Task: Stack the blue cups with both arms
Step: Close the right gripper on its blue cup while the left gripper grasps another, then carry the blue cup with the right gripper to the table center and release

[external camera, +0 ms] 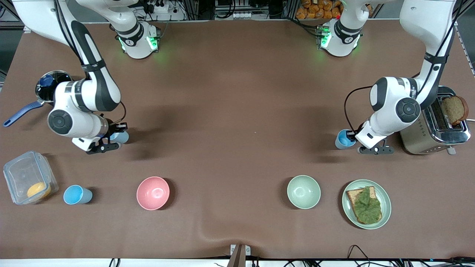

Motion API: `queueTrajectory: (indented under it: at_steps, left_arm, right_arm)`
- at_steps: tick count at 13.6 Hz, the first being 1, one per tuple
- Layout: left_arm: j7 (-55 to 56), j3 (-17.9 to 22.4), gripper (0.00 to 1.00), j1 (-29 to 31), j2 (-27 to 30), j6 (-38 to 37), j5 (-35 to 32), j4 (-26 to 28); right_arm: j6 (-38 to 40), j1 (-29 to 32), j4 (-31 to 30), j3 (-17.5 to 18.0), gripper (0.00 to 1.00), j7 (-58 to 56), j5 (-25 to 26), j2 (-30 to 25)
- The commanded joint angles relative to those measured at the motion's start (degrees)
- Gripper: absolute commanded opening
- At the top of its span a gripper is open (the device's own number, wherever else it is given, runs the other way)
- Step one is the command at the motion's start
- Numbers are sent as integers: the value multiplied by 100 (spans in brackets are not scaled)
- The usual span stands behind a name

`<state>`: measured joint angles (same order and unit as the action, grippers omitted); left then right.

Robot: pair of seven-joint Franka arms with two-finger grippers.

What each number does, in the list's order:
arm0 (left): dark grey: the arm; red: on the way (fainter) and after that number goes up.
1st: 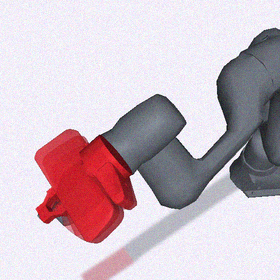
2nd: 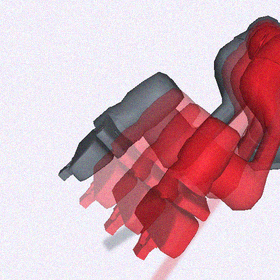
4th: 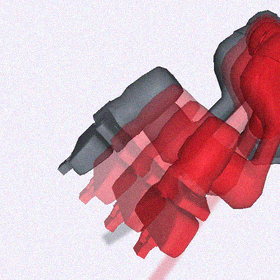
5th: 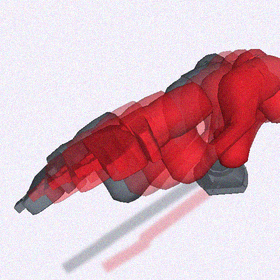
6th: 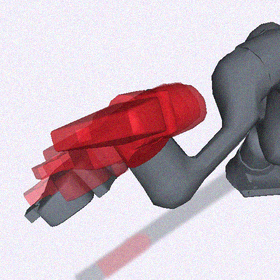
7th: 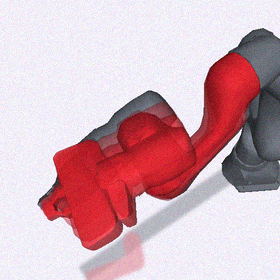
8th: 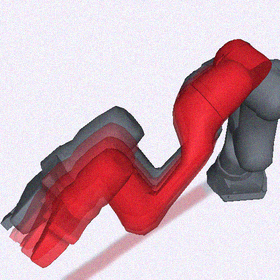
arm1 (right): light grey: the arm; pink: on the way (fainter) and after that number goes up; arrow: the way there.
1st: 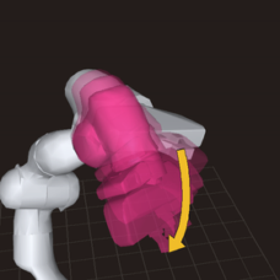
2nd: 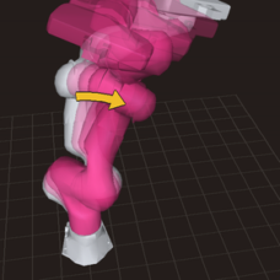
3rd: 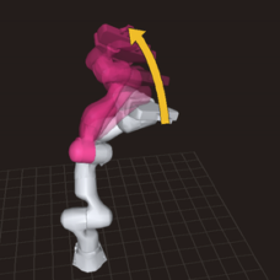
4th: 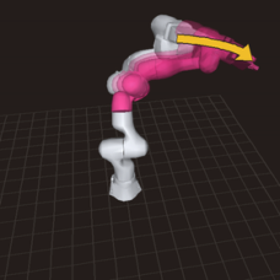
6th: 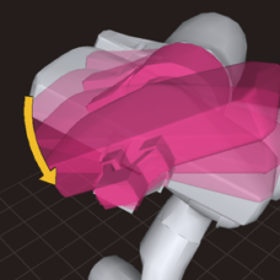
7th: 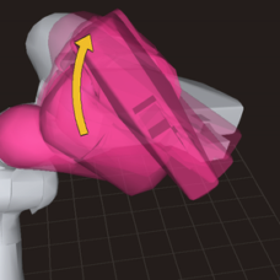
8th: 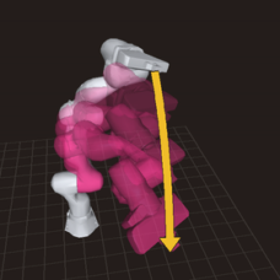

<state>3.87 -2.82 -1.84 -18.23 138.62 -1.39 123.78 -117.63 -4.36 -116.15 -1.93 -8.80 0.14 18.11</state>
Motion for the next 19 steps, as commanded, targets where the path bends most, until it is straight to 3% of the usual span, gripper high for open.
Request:
queueTrajectory:
  at_steps: [1,5,8,10,13,15,19]
  left_arm:
    - [140,0,0,-1,82,95,-72,14]
    - [44,-9,0,52,337,43,-72,-126]
    - [35,-9,0,52,557,-123,-63,-301]
    - [35,-17,0,9,601,-710,-45,-774]
    - [105,-166,0,0,575,-1607,16,-1548]
    - [149,-289,0,-18,549,-1951,25,-1926]
    - [894,-763,0,-18,549,-2233,25,-2218]
  right_arm:
    - [669,-213,609,-1,0,193,-31,61]
    - [979,-1502,1066,8,0,2018,-163,113]
    - [952,-2277,1681,8,0,2699,-881,613]
    - [952,-2699,2199,-1,0,2848,-1348,1035]
    - [778,-3192,2763,8,0,3419,-1385,1641]
    - [252,-3447,2834,8,0,3841,-1394,1888]
    - [-111,-3651,2939,8,0,4053,-1402,2091]
